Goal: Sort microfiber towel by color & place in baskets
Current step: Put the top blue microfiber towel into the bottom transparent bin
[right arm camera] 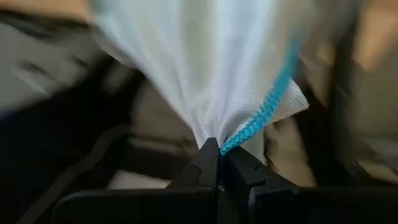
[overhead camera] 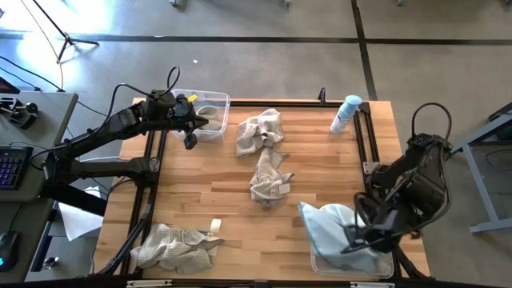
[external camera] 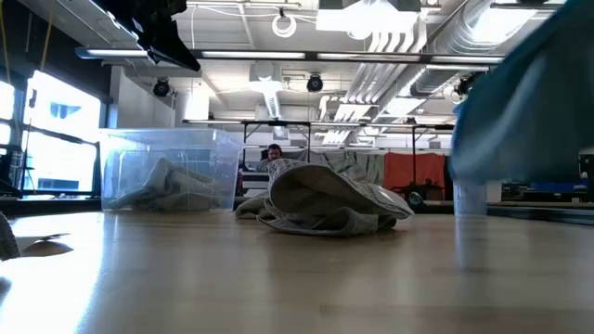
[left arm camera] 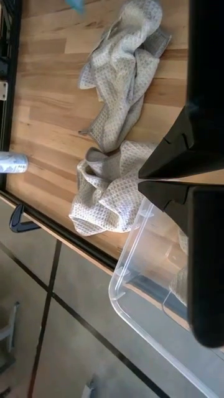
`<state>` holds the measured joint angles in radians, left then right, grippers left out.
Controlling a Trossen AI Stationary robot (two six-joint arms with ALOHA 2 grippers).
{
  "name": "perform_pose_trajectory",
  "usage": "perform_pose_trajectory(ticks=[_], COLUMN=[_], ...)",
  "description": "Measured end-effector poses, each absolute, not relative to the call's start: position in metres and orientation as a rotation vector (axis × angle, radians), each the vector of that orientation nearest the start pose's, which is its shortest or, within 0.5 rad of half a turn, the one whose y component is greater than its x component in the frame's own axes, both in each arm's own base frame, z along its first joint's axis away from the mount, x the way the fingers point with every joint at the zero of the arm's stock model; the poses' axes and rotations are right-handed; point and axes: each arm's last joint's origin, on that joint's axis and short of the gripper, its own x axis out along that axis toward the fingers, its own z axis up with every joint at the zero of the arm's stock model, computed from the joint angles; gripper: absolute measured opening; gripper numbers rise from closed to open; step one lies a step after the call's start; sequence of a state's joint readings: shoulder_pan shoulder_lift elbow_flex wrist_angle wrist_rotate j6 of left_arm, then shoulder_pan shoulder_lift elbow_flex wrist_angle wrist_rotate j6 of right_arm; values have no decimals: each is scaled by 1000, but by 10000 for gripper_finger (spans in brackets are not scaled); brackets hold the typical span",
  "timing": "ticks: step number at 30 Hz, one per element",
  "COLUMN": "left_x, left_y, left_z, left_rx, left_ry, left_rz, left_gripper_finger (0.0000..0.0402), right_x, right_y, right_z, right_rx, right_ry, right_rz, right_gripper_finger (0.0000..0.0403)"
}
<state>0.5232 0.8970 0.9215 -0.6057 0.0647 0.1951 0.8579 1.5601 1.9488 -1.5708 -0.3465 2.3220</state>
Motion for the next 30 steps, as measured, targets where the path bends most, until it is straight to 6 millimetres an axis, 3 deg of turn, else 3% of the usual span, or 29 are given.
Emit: perform_pose_trajectory(ticks=[8,14,17,20,22,25,28,30], left_x=[157,157,157,157,157,158,159,159], left_y=[88,88,88,88,88,89,89,89], left_z=[323,323,323,323,324,325,326,326], left_rx=[19,19,19,19,19,15,18,19], left_ry=[594,593,594,593,591,574,564,563], left_rz=[390,391,391,391,391,397,398,398], left_gripper_finger=[3,3,3,3,3,3,3,3], right_x=[139,126,124,126,129,140,152,160], right_y=[216,224,228,227,224,218,209,204], right_z=[434,439,440,435,430,426,427,430], right_rx=[1342,1233,1232,1272,1289,1292,1189,1096], right_ry=[2213,2434,2423,2191,1946,1448,926,687], right_rz=[-782,-722,-660,-667,-694,-651,-596,-582], right_gripper_finger=[0,0,0,0,0,0,0,0])
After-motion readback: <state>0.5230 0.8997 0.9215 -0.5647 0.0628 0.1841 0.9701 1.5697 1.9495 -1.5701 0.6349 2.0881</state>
